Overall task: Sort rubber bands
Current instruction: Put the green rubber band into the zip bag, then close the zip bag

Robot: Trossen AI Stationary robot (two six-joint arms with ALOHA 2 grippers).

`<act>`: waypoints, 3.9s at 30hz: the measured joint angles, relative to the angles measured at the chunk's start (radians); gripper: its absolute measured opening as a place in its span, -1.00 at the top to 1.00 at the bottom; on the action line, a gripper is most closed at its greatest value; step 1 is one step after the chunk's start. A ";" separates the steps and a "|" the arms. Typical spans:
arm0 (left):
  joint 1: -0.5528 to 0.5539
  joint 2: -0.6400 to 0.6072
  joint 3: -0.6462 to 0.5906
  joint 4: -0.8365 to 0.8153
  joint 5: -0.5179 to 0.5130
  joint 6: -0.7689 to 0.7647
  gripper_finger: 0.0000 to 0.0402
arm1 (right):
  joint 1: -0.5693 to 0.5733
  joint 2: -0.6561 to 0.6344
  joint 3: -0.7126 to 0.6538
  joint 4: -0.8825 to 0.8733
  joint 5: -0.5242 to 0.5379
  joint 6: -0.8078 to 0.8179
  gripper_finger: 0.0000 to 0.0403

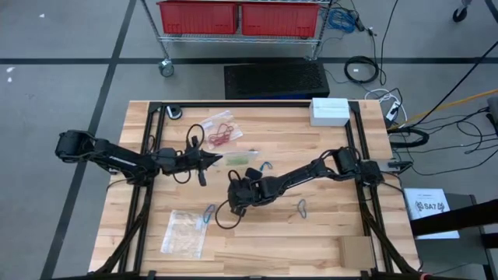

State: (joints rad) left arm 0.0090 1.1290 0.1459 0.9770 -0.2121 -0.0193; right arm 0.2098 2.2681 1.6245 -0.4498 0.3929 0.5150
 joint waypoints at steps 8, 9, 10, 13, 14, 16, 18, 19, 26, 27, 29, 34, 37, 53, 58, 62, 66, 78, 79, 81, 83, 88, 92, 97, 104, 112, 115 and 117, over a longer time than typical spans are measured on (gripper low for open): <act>0.000 0.000 0.000 0.000 0.000 0.000 1.00 | 0.004 -0.002 0.028 -0.045 -0.002 -0.103 0.95; 0.000 0.000 0.000 0.001 0.000 0.000 1.00 | 0.006 0.000 0.042 -0.068 -0.003 -0.114 0.94; 0.000 0.000 0.000 0.000 0.000 0.000 1.00 | 0.007 0.000 0.059 -0.088 -0.003 -0.128 0.95; 0.000 0.000 0.000 0.000 0.000 0.000 1.00 | 0.016 -0.002 0.130 -0.152 0.028 -0.168 0.98; 0.000 0.000 0.000 0.000 0.000 0.000 1.00 | 0.022 -0.005 0.155 -0.177 0.056 -0.188 0.99; 0.000 0.000 0.000 -0.001 0.000 0.000 1.00 | 0.033 -0.017 0.205 -0.216 0.103 -0.231 0.99; 0.000 0.000 0.000 -0.001 0.000 0.000 1.00 | 0.048 -0.031 0.263 -0.269 0.161 -0.282 0.99; 0.000 0.000 0.000 -0.002 0.000 0.000 1.00 | 0.056 -0.037 0.296 -0.304 0.198 -0.306 1.00; 0.000 0.000 0.000 -0.017 0.002 0.000 1.00 | 0.061 -0.041 0.532 -0.535 0.378 -0.441 1.00; 0.000 0.000 0.000 -0.020 0.005 0.000 1.00 | 0.057 -0.041 0.556 -0.562 0.393 -0.458 1.00; 0.000 0.000 0.000 -0.019 0.014 0.000 1.00 | 0.044 -0.041 0.596 -0.598 0.401 -0.490 1.00; 0.000 0.000 0.000 -0.019 0.025 0.000 1.00 | 0.012 -0.041 0.629 -0.667 0.400 -0.527 1.00; 0.000 0.000 0.000 -0.019 0.025 0.000 1.00 | -0.006 -0.041 0.631 -0.702 0.390 -0.523 1.00; 0.000 0.000 0.000 -0.019 0.031 0.000 1.00 | -0.035 -0.041 0.631 -0.765 0.354 -0.476 1.00; 0.000 0.000 0.000 -0.019 0.047 0.000 1.00 | -0.038 -0.041 0.631 -0.766 0.271 -0.469 1.00; 0.000 0.000 0.000 -0.018 0.047 0.000 1.00 | -0.055 -0.041 0.631 -0.765 0.231 -0.452 1.00; 0.000 0.000 0.000 -0.018 0.052 0.000 1.00 | -0.077 -0.041 0.631 -0.766 0.222 -0.448 1.00; 0.000 0.000 0.000 -0.018 0.053 0.000 1.00 | -0.112 -0.041 0.631 -0.738 0.044 -0.452 0.99; 0.000 0.000 0.000 -0.018 0.053 0.000 1.00 | -0.112 -0.041 0.631 -0.732 0.042 -0.453 0.97; 0.000 0.000 0.000 -0.018 0.052 0.000 1.00 | -0.112 -0.041 0.631 -0.722 0.042 -0.472 0.89; 0.000 0.000 0.000 -0.018 0.052 0.000 1.00 | -0.107 -0.041 0.631 -0.712 0.044 -0.491 0.77; 0.000 0.000 0.001 -0.018 0.053 0.000 1.00 | -0.096 -0.061 0.633 -0.702 0.047 -0.500 0.42; 0.000 0.000 0.001 -0.018 0.053 0.000 1.00 | -0.085 -0.082 0.660 -0.712 0.051 -0.501 0.18; 0.000 0.000 0.001 -0.016 0.052 0.001 1.00 | -0.067 -0.141 0.668 -0.750 0.054 -0.488 0.03; 0.000 0.000 -0.003 0.040 0.056 0.001 1.00 | -0.065 -0.214 0.668 -0.830 0.056 -0.454 0.07; 0.000 0.000 -0.026 0.070 0.060 0.008 1.00 | -0.065 -0.280 0.463 -0.797 0.054 -0.389 0.09; 0.000 0.000 -0.026 0.070 0.059 0.026 1.00 | -0.066 -0.343 0.269 -0.714 0.053 -0.340 0.09; 0.000 0.000 -0.026 0.068 0.058 0.026 1.00 | -0.065 -0.400 0.115 -0.638 0.051 -0.302 0.09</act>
State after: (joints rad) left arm 0.0090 1.1286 0.1196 1.0454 -0.1539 0.0071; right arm 0.1446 1.8678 1.7397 -1.0878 0.4437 0.2128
